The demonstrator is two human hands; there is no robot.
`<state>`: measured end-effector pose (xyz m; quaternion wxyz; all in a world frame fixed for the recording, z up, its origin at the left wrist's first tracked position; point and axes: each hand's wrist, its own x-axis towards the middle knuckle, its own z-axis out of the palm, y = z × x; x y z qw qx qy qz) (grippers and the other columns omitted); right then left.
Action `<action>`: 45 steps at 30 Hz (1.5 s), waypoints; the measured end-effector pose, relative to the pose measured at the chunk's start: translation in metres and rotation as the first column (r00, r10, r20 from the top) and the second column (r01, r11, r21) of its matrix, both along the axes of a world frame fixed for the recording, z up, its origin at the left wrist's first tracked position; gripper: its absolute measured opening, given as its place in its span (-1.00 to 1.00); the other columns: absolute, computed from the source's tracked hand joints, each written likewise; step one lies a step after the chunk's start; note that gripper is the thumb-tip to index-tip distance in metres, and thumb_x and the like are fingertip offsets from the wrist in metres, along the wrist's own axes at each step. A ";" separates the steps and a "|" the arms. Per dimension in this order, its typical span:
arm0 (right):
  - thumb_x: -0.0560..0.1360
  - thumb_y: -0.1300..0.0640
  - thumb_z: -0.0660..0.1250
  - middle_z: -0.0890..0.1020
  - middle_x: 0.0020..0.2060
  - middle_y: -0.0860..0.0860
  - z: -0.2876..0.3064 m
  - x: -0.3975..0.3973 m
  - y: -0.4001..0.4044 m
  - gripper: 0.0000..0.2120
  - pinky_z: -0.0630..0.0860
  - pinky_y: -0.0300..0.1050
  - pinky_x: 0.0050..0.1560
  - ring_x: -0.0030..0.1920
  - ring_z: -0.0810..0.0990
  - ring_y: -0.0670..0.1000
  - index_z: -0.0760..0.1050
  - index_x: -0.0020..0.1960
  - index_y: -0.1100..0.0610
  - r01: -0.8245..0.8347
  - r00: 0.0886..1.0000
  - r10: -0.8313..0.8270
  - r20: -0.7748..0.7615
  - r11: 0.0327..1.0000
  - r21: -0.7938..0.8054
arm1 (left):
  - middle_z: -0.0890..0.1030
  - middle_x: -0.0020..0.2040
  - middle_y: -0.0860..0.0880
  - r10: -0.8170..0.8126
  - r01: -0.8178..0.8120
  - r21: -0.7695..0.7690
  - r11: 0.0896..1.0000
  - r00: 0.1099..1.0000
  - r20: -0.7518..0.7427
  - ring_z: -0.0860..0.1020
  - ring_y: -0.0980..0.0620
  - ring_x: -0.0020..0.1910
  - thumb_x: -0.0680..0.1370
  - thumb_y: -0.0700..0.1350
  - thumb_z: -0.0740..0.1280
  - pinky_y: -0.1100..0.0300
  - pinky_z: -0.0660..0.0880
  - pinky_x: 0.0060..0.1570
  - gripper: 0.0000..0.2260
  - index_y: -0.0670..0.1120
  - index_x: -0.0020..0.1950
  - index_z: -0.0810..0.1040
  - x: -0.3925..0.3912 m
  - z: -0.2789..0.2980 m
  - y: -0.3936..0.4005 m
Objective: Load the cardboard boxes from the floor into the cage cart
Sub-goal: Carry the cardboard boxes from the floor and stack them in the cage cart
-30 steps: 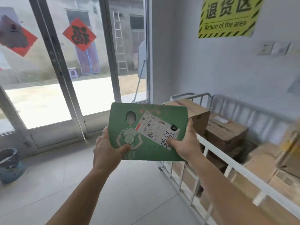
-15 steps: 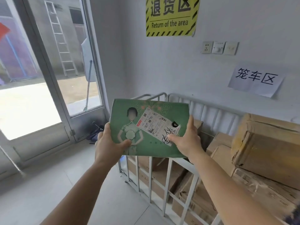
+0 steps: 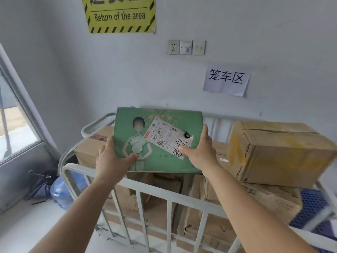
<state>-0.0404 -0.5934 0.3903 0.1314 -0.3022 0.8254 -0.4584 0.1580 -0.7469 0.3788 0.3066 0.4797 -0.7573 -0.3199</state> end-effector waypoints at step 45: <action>0.42 0.22 0.48 0.51 0.16 0.03 -0.127 -0.245 -0.373 -0.47 0.50 -0.18 -0.27 -0.08 0.56 -0.08 0.32 0.29 0.05 0.387 0.845 -0.393 0.362 0.917 0.094 | 0.54 0.09 -0.04 -0.369 0.319 0.228 0.920 0.900 0.231 0.59 -0.04 -0.10 0.40 -0.01 0.49 0.10 0.55 -0.24 -0.50 0.02 0.24 0.33 -0.307 -0.090 -0.438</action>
